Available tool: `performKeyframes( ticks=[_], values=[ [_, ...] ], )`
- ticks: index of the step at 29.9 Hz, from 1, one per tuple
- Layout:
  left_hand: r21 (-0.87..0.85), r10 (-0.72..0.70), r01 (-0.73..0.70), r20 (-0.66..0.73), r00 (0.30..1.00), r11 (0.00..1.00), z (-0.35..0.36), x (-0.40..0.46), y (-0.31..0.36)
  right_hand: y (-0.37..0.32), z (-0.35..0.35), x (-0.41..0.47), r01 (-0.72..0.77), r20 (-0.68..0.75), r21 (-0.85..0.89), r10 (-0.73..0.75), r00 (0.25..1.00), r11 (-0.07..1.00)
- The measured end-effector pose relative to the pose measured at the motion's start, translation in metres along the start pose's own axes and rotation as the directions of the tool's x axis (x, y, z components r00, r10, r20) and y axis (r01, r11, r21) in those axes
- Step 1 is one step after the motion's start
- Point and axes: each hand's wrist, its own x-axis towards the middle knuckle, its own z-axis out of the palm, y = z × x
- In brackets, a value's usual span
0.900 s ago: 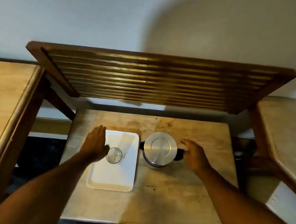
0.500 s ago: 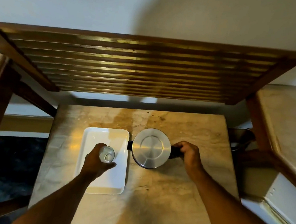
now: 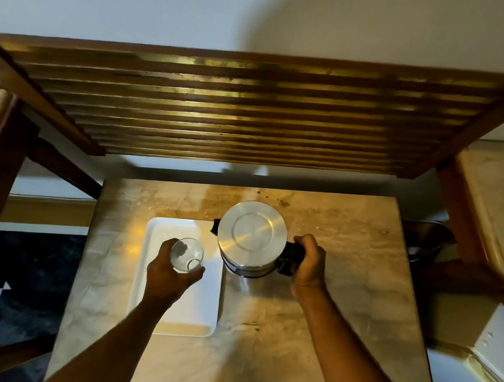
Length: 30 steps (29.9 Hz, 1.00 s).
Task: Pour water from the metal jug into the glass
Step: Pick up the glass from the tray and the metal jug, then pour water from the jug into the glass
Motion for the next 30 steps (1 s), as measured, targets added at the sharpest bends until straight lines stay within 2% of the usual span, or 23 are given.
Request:
performKeyframes(
  ticks=[3,7,10,12,16,18,22,30],
  values=[
    [-0.049,0.071,-0.072,-0.023,0.997,0.996,-0.013,0.006,0.028,-0.023,0.006,-0.005,0.049,0.029,0.023,-0.049,0.998,0.999],
    [-0.151,0.19,-0.197,-0.058,0.98,0.969,-0.064,0.019,0.101,-0.105,0.033,-0.035,0.136,0.111,0.12,-0.15,0.982,0.983],
    [-0.147,0.308,-0.317,-0.083,0.948,0.937,-0.11,0.028,0.18,-0.196,0.056,-0.067,0.284,0.168,0.145,-0.306,0.937,0.948],
    [-0.175,0.373,-0.391,-0.129,0.919,0.904,-0.146,0.028,0.243,-0.271,0.069,-0.098,0.398,0.152,0.127,-0.414,0.897,0.909],
    [-0.242,0.509,-0.533,-0.16,0.846,0.811,-0.221,0.013,0.366,-0.41,0.089,-0.172,0.512,0.138,-0.044,-0.502,0.854,0.858],
    [-0.285,0.578,-0.611,-0.197,0.792,0.739,-0.256,-0.003,0.419,-0.469,0.096,-0.217,0.632,0.177,-0.119,-0.609,0.773,0.766],
    [-0.332,0.636,-0.671,-0.224,0.739,0.663,-0.287,-0.023,0.472,-0.54,0.105,-0.28,0.776,0.202,-0.281,-0.756,0.623,0.565],
    [-0.35,0.699,-0.729,-0.234,0.676,0.588,-0.309,-0.052,0.505,-0.605,0.117,-0.359,0.803,0.324,-0.556,-0.834,0.446,0.213]
  ],
)
